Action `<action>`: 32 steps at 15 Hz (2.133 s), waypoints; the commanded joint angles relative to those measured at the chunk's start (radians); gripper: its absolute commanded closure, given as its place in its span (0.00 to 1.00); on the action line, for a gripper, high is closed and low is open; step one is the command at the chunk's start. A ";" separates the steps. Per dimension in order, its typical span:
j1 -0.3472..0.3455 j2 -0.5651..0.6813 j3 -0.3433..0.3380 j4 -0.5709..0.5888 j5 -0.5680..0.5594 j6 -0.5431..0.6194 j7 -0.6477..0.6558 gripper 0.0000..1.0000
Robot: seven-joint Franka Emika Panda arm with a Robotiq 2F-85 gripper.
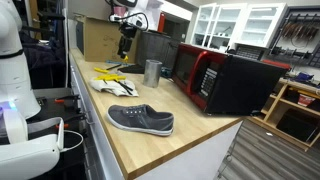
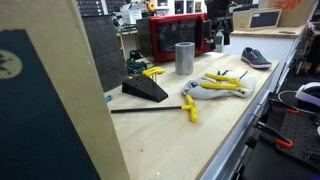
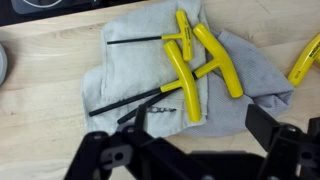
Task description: Move one yellow object from its holder to the towel
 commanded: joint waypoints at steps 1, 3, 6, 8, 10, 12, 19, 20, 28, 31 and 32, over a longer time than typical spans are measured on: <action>-0.001 0.000 0.000 0.001 0.000 -0.002 0.000 0.00; 0.000 0.012 0.003 0.018 -0.006 0.001 0.006 0.00; 0.008 0.036 0.011 0.058 -0.009 0.000 0.008 0.00; 0.020 0.054 0.024 0.088 -0.017 0.006 0.003 0.00; 0.038 0.076 0.045 0.121 -0.025 0.013 -0.006 0.00; 0.062 0.102 0.070 0.162 -0.039 0.018 -0.018 0.00; 0.137 0.237 0.133 0.359 -0.171 0.048 -0.181 0.00; 0.142 0.257 0.133 0.389 -0.178 0.051 -0.232 0.00; 0.152 0.450 0.168 0.611 -0.145 0.043 -0.660 0.00; 0.156 0.484 0.202 0.634 -0.146 0.038 -0.798 0.00; 0.155 0.498 0.215 0.643 -0.137 0.036 -0.845 0.00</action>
